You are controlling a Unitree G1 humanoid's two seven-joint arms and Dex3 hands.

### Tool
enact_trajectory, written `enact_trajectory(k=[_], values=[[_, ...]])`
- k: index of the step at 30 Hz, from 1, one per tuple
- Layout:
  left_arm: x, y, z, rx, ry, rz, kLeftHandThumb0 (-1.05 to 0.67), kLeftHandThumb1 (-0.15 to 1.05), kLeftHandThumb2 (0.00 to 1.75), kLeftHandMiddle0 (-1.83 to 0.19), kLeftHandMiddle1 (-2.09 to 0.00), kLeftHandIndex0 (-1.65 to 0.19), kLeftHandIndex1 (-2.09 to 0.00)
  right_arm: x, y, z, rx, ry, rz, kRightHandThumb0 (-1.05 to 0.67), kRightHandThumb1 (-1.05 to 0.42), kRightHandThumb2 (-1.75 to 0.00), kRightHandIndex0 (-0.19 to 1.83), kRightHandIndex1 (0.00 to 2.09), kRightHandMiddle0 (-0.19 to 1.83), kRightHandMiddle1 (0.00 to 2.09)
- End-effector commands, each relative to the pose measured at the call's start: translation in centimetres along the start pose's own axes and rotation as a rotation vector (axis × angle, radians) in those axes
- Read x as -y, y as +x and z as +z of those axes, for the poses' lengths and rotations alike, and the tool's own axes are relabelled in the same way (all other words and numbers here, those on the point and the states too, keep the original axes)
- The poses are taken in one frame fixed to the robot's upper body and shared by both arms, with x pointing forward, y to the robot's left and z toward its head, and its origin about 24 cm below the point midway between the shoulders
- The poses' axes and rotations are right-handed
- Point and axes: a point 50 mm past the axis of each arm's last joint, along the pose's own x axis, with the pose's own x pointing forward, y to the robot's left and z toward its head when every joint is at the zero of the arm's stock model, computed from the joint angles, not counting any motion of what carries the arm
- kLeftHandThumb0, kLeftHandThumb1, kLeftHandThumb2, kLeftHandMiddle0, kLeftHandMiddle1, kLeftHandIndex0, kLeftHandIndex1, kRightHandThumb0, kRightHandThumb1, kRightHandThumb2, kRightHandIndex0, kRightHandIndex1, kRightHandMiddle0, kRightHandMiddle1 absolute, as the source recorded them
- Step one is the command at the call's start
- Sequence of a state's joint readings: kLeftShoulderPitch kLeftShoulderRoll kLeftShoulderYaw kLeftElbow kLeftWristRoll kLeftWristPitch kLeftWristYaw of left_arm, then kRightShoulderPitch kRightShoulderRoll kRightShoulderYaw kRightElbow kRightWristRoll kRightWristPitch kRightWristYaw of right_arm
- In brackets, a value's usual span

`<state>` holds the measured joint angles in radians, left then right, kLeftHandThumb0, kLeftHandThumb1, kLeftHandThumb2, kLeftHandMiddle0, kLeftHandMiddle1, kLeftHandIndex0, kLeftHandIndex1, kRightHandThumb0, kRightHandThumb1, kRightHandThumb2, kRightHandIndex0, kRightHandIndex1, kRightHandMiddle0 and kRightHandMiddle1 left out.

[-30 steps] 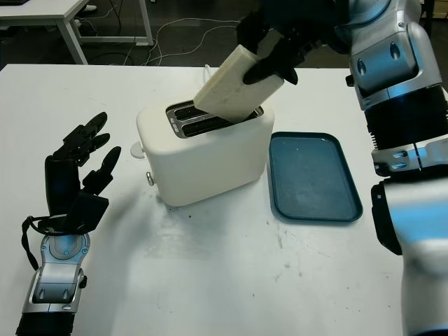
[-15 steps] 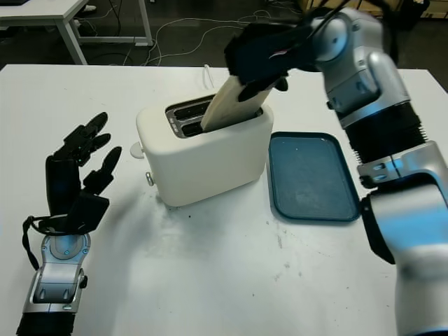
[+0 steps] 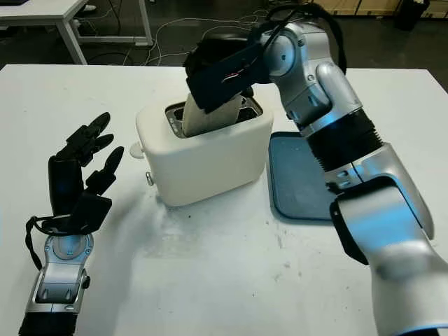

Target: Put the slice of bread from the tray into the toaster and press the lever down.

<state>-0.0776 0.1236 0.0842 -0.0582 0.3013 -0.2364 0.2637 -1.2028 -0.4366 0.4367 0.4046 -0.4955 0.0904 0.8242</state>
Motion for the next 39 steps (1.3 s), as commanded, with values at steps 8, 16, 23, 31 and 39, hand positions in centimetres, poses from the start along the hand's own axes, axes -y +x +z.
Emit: enact_trajectory(k=[8,16,23,31,39], values=[[0.0,-0.4,-0.3,-0.011,-0.012,-0.009,-0.62,0.92,0.24,-0.58,-0.43,-0.64,0.00,1.1,-0.5,0.8,0.000,-0.052,0.003,-0.48,-0.88,0.00,0.85,1.74,0.61,0.82],[0.2,-0.4,-0.3,-0.016,-0.011,0.004,-0.62,0.92,0.23,-0.58,-0.44,-0.64,0.00,1.3,-0.8,0.3,0.000,-0.085,0.031,-0.47,-0.89,0.00,0.62,1.65,0.68,0.56],[0.1,-0.4,-0.3,-0.010,-0.013,0.002,-0.60,0.92,0.24,-0.57,-0.44,-0.63,0.00,2.8,-2.1,0.0,-0.021,-0.126,0.063,-0.48,-0.90,0.00,0.39,0.82,0.70,0.27],[0.1,-0.4,-0.3,-0.020,0.000,0.009,-0.61,0.92,0.24,-0.57,-0.45,-0.64,0.00,4.2,-4.9,-1.6,0.059,-0.056,-0.213,-0.45,-0.89,0.00,0.55,0.60,0.77,0.12],[-0.7,-0.4,-0.3,0.003,0.048,0.005,-0.60,0.92,0.23,-0.58,-0.44,-0.64,-0.01,-0.9,-8.5,-6.4,0.103,-0.134,-0.831,-0.29,-0.88,0.00,0.86,0.34,0.95,0.04]])
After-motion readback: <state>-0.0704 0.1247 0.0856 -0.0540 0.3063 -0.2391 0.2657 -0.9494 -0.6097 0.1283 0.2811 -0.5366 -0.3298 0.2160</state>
